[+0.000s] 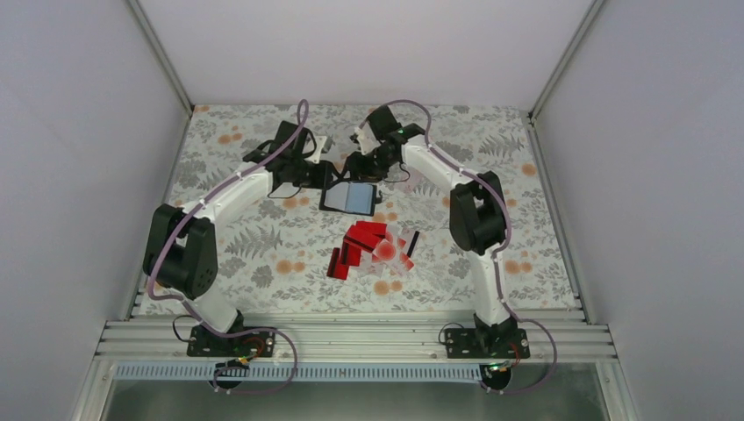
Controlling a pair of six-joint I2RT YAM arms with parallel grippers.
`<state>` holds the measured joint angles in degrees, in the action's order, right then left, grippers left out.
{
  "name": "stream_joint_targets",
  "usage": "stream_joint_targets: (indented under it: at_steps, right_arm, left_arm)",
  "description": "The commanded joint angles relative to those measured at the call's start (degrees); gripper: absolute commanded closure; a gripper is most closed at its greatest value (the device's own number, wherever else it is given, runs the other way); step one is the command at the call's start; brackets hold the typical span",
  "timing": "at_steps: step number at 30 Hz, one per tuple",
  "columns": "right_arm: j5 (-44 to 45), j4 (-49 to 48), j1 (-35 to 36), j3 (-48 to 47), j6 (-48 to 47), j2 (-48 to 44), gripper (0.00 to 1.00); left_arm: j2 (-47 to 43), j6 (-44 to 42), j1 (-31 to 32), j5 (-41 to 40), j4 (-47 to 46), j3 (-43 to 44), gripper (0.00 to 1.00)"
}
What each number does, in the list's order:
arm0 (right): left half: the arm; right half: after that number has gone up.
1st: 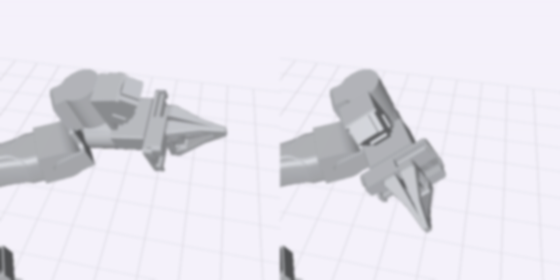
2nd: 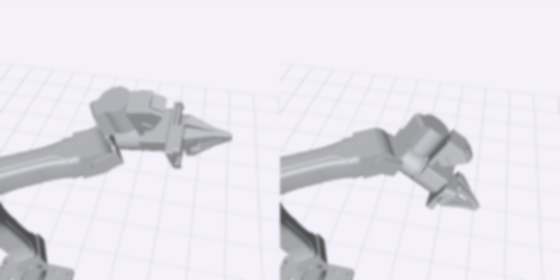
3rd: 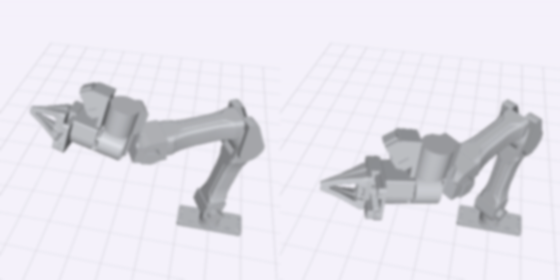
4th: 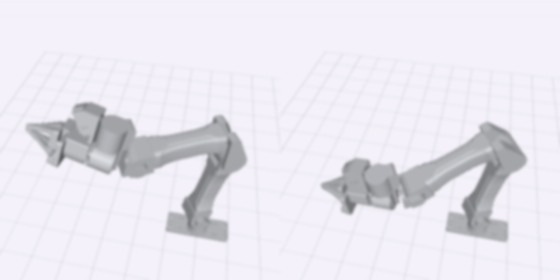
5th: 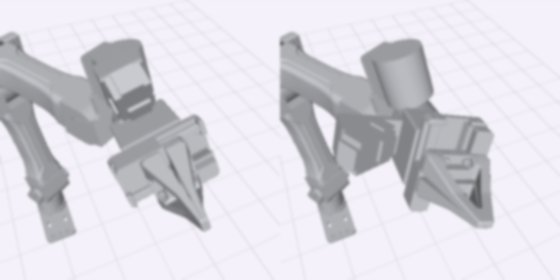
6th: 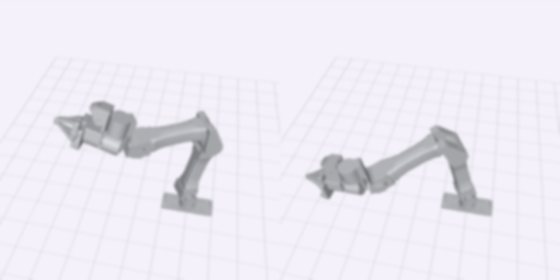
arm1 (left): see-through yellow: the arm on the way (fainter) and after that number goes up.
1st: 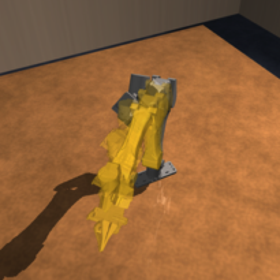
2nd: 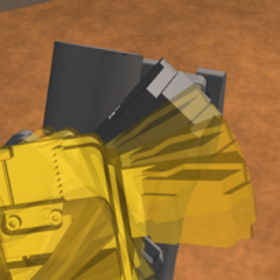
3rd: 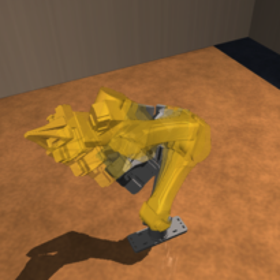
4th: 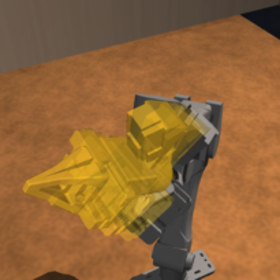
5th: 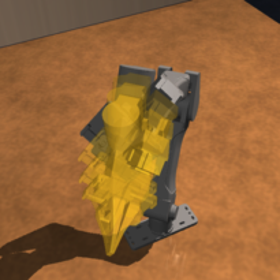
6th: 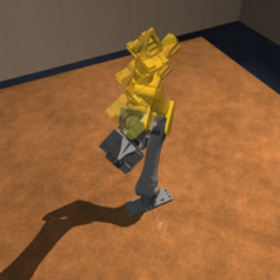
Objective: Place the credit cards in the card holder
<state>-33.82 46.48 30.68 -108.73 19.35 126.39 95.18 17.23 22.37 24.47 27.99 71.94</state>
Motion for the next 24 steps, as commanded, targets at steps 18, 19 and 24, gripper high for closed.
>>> stream_joint_targets:
  at_steps: [18, 19, 24]
  right_arm:
    - [28.39, -14.77, 5.58, 38.27, -15.64, -36.93, 0.45]
    - [30.16, -17.49, 5.68, 39.20, -14.33, -38.82, 0.45]
    - [33.74, -33.80, 5.83, 45.29, -10.44, -51.34, 0.37]
  left_arm:
    - [-22.26, -1.28, 4.25, -12.63, -8.93, -17.08, 0.62]
    - [-23.88, -1.32, 4.35, -13.88, -9.54, -17.65, 0.60]
    - [-28.82, -2.30, 4.38, -18.79, -10.15, -18.06, 0.45]
